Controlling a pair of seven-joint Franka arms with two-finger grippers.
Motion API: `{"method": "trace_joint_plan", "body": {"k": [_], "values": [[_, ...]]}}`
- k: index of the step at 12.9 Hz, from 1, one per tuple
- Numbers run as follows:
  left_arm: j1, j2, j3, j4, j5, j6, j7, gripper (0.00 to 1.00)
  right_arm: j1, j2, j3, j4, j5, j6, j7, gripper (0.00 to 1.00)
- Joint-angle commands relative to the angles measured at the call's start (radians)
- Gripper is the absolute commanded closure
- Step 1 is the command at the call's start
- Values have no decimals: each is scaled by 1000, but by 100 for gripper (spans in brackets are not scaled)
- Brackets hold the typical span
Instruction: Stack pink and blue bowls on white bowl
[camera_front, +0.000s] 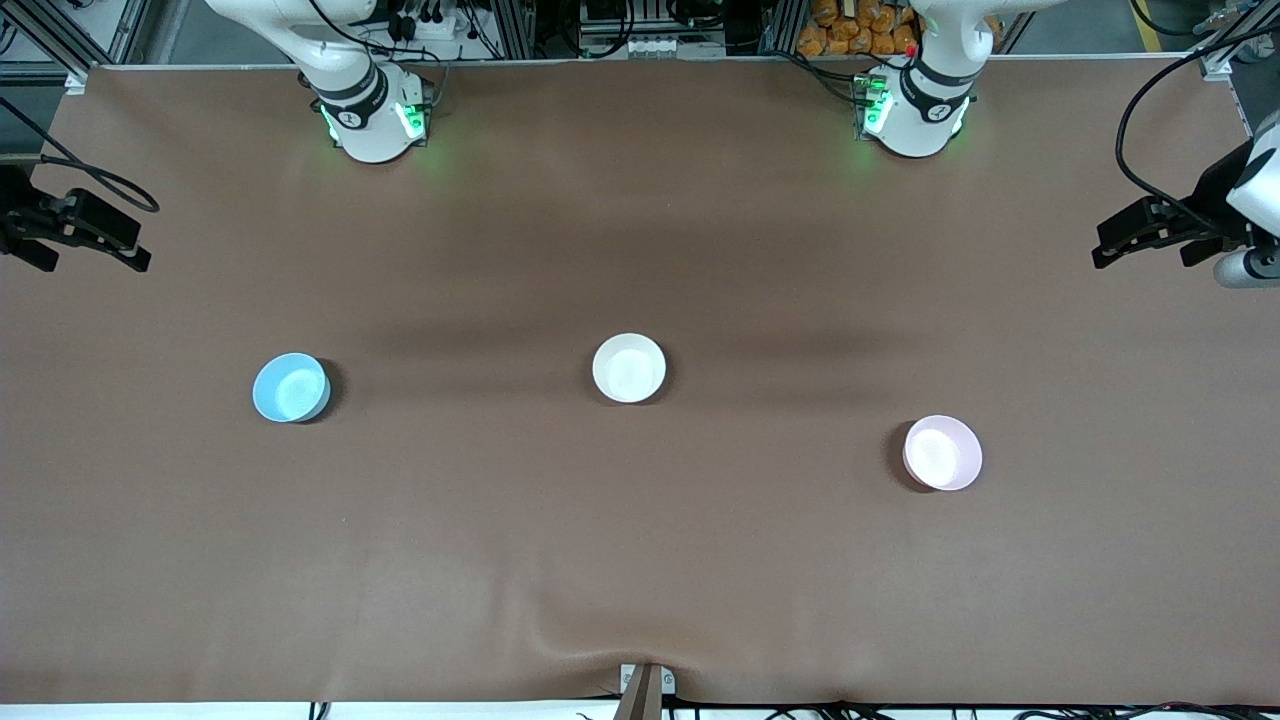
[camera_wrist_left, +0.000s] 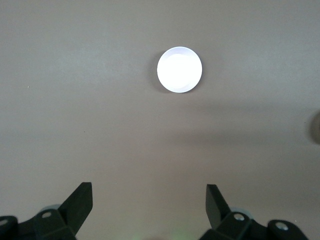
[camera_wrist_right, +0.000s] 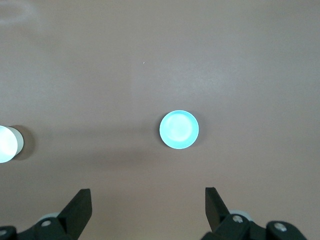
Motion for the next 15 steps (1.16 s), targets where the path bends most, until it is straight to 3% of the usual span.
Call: {"method": "trace_joint_plan", "body": {"k": [1,6,12,15], "values": [[10,13,-7,5,14,22,17,0,-10,10,7,23,-1,-7,3,0],[26,49,-7,-114,14,234,17,0,-10,10,7,23,-1,-10,3,0],[29,233,-7,-95,15,479,17,0,-12,10,7,23,-1,-9,3,0],[20,335,-5,-64,19,514,15,0,-12,10,7,23,-1,-7,3,0]]}}
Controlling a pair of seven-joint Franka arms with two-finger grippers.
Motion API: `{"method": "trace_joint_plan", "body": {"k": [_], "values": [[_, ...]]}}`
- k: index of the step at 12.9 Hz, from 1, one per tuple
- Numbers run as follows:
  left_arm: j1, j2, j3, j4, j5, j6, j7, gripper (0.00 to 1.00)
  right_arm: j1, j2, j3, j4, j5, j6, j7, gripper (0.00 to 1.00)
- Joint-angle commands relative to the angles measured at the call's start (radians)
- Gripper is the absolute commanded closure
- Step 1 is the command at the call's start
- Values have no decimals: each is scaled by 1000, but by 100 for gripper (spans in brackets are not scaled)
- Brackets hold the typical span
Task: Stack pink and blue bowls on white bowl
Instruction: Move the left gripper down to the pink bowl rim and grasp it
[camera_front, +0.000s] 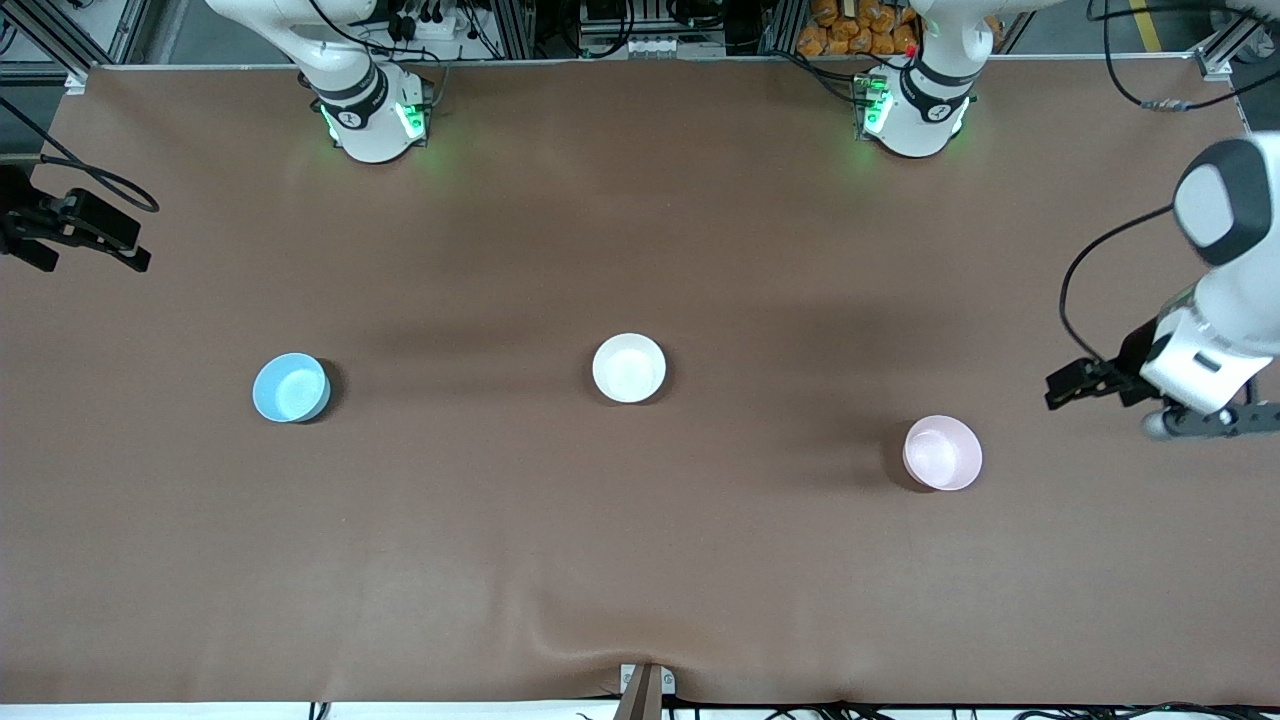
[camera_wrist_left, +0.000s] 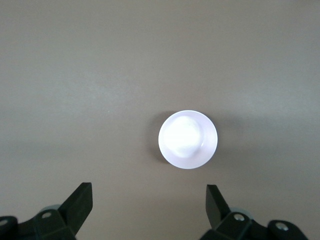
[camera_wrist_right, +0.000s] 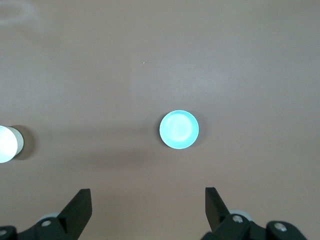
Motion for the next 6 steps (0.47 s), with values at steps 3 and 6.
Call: {"method": "trace_joint_plan", "body": {"k": [3,6], "values": [[10,145,-6,38,22,108,17,0,-10,10,7,23,-1,-9,3,0],[-8,232,-14,41,11,167,9,0,-10,10,7,23,-1,-9,3,0]]}}
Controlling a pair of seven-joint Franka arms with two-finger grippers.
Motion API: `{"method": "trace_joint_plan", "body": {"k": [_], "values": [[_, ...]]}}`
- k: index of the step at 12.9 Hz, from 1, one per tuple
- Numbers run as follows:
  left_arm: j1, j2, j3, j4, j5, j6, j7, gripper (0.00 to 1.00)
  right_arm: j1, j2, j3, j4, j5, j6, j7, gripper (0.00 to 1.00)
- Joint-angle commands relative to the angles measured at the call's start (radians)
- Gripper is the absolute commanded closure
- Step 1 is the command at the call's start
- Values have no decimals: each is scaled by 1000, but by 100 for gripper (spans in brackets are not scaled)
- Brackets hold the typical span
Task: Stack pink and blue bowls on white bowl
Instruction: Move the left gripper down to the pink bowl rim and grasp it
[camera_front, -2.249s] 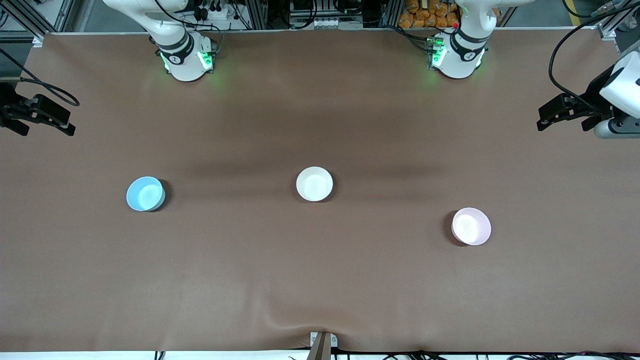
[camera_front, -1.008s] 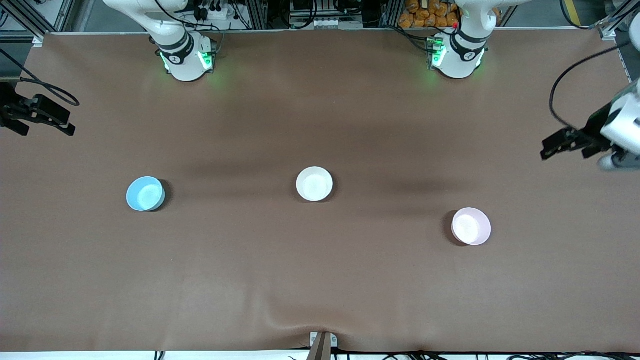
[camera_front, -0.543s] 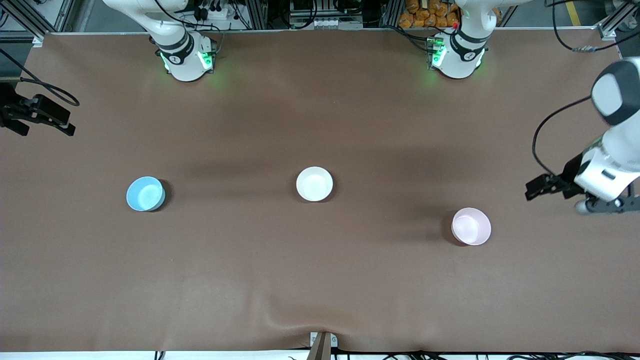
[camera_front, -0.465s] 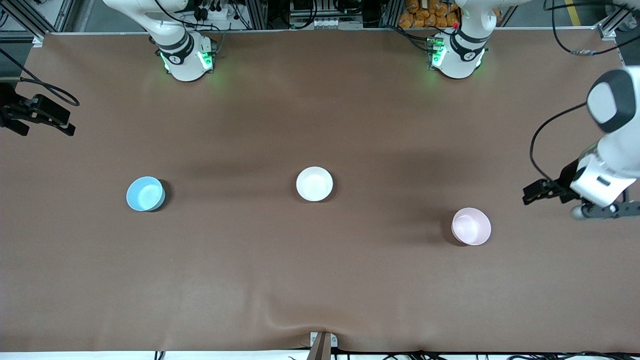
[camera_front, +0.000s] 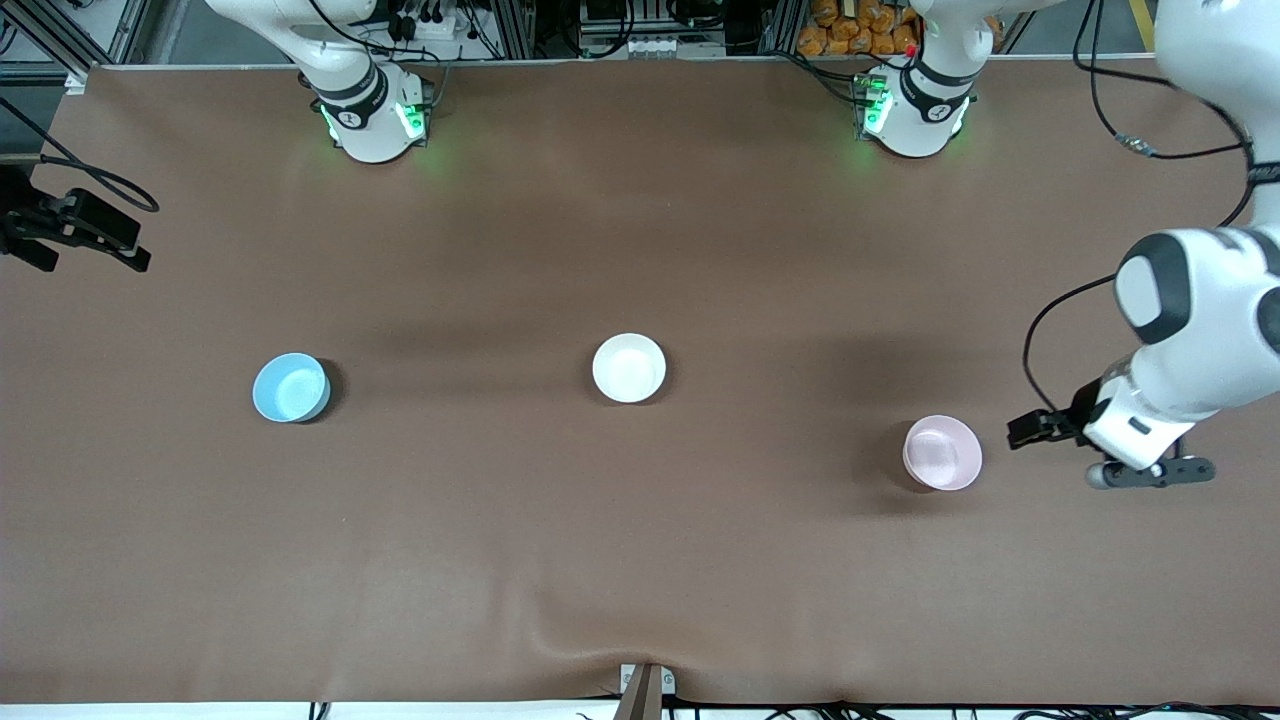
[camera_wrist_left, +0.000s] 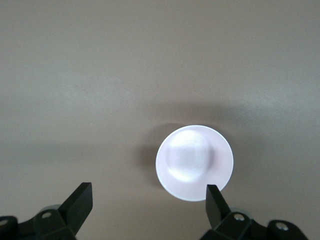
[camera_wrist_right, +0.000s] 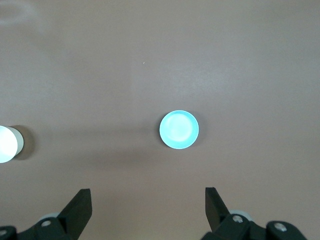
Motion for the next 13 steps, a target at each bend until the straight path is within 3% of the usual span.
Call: {"method": "trace_joint_plan", "body": {"k": [1,3,7,10,11,13], "values": [[-8,85,-10,29,12,31,4,0,-10,10,7,23,-1,-9,3,0],[-22,148,-8,27,20,55,6,1,-9,10,7,23,-1,-9,3,0],[-24,198,-8,36,20,83,1,28,-10,10,7,23,-1,-7,3,0],[-21,231,-5,35,24,100,0,36,-10,10,7,23,-1,-9,3,0],[-21,235,-5,35,24,100,1,44,-10,10,7,23,-1,-9,3,0],[-20,248,-5,36,24,100,1,83,-10,10,7,23,-1,-9,3,0]]}}
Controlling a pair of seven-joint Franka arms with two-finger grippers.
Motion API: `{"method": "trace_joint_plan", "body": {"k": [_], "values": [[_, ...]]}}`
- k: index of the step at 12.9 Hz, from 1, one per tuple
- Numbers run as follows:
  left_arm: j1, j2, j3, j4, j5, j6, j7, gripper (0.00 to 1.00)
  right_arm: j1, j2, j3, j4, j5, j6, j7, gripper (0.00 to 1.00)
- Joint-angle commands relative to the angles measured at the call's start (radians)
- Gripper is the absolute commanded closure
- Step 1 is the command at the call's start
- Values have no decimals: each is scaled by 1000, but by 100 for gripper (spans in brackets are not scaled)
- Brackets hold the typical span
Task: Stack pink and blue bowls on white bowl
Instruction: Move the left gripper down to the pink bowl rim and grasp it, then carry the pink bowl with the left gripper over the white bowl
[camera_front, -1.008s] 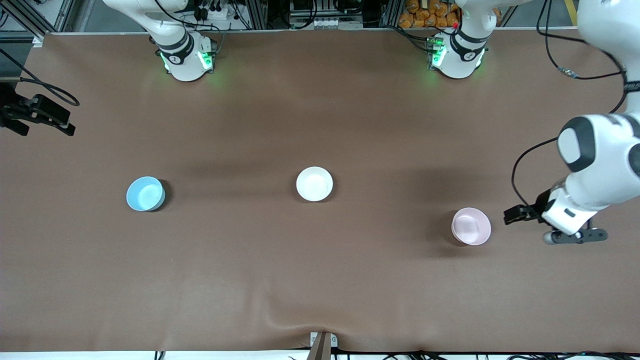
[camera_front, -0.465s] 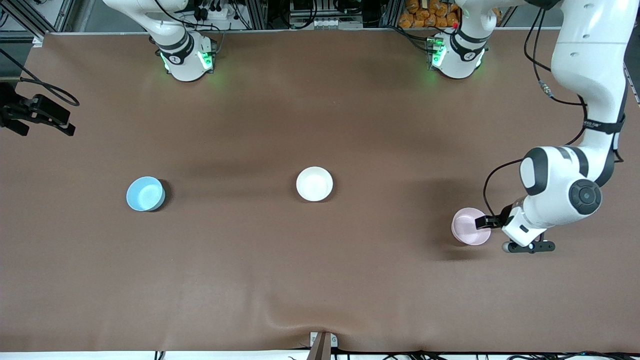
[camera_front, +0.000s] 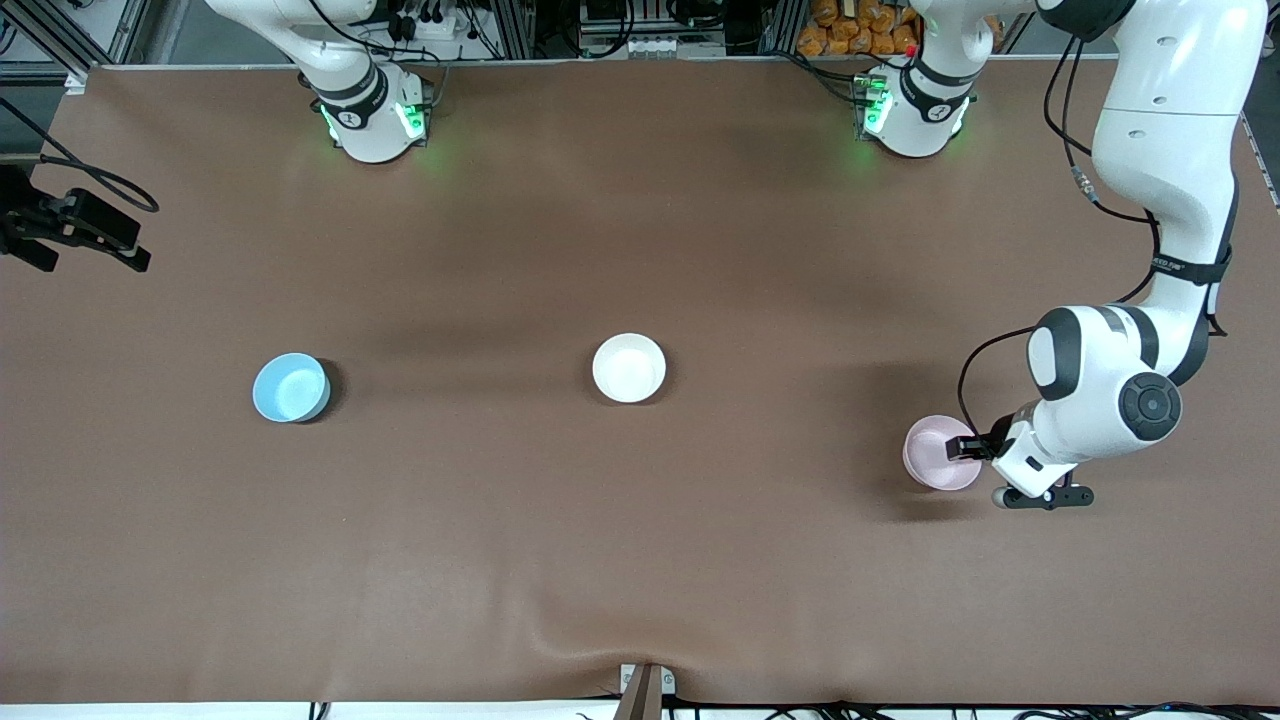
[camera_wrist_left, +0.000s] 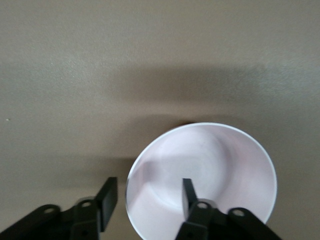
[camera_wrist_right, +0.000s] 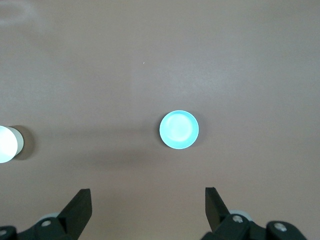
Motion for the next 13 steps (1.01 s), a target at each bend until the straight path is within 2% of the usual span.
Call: {"method": "trace_joint_plan", "body": {"k": [1,5,9,10,13], "values": [[0,21,0,17,24,7,1,99,-10,10,7,23,-1,-9,3,0],[-8,-27,-6,6,25,-2,10,100,-10,10,7,23,-1,-9,3,0],[-135,-133,-14,18,13,-63,-19,100,-10,10,7,21,-1,-9,3,0],[-164,-153,-28,18,12,-65,-57,100,-10,10,7,23,-1,-7,3,0],[-212,-209,-129,17,12,-94,-230,100,-10,10,7,23,0,-7,3,0]]}}
